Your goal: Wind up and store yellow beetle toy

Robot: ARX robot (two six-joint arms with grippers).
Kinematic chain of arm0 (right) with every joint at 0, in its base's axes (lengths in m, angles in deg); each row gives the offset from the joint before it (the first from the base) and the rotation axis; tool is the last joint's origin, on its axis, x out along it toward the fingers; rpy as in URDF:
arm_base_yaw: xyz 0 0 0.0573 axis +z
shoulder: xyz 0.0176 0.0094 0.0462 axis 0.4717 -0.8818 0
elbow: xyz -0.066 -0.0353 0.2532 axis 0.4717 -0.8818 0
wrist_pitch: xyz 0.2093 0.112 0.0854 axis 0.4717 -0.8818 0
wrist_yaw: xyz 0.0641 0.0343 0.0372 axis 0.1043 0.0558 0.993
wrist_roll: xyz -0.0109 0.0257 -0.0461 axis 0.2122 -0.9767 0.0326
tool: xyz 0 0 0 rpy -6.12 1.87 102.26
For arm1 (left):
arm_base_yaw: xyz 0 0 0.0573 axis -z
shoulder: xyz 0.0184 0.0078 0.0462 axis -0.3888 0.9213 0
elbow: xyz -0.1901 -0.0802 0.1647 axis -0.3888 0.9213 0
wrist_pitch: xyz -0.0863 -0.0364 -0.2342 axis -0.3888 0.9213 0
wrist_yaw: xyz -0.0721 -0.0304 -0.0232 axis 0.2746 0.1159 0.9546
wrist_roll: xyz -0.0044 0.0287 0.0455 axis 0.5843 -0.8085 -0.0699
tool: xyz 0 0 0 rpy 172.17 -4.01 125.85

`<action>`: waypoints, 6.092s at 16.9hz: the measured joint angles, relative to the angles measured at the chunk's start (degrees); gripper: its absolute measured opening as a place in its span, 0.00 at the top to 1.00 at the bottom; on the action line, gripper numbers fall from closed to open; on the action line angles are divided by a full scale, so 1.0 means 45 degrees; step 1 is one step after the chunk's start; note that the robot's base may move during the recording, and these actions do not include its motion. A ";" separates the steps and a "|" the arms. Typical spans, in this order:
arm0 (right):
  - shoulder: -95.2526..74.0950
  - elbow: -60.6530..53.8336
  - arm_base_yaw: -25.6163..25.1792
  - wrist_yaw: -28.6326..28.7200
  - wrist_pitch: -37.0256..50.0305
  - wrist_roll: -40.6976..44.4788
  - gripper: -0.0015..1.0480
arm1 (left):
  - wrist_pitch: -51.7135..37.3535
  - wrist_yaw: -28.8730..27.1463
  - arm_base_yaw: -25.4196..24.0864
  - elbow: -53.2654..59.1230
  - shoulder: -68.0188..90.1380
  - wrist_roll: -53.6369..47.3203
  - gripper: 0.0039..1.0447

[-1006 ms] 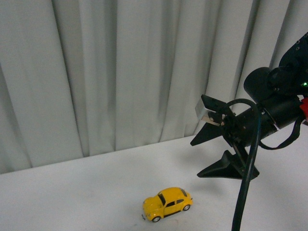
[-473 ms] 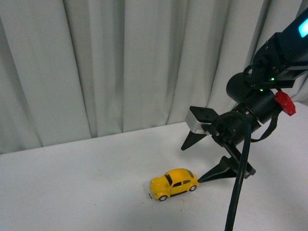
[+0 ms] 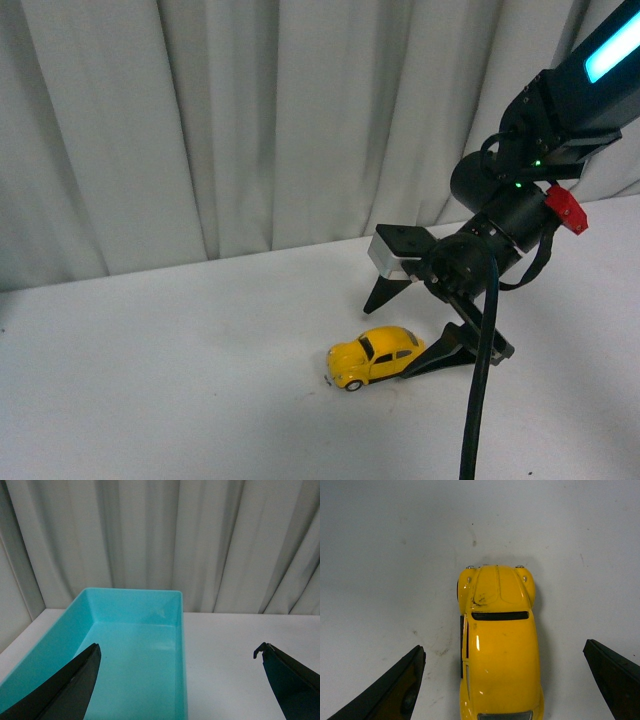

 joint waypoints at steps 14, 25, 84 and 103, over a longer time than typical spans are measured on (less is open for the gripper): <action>-0.0515 0.0102 0.0034 0.0447 0.0646 0.0068 0.64 | 0.0000 0.0000 0.0000 0.0000 0.0000 0.0000 0.06; 0.0928 -0.3293 -0.2254 0.0631 0.2176 0.0160 0.64 | -0.0005 0.0000 0.0000 0.0000 0.0000 0.0005 0.06; 1.6951 -1.3508 -0.0364 -0.7261 1.7165 -1.7024 0.56 | 0.0005 -0.0005 0.0000 0.0000 0.0000 0.0000 0.06; 2.4922 -1.9739 0.1739 -0.9607 1.5096 -2.1813 0.98 | 0.0000 0.0005 0.0000 0.0000 0.0000 0.0000 0.06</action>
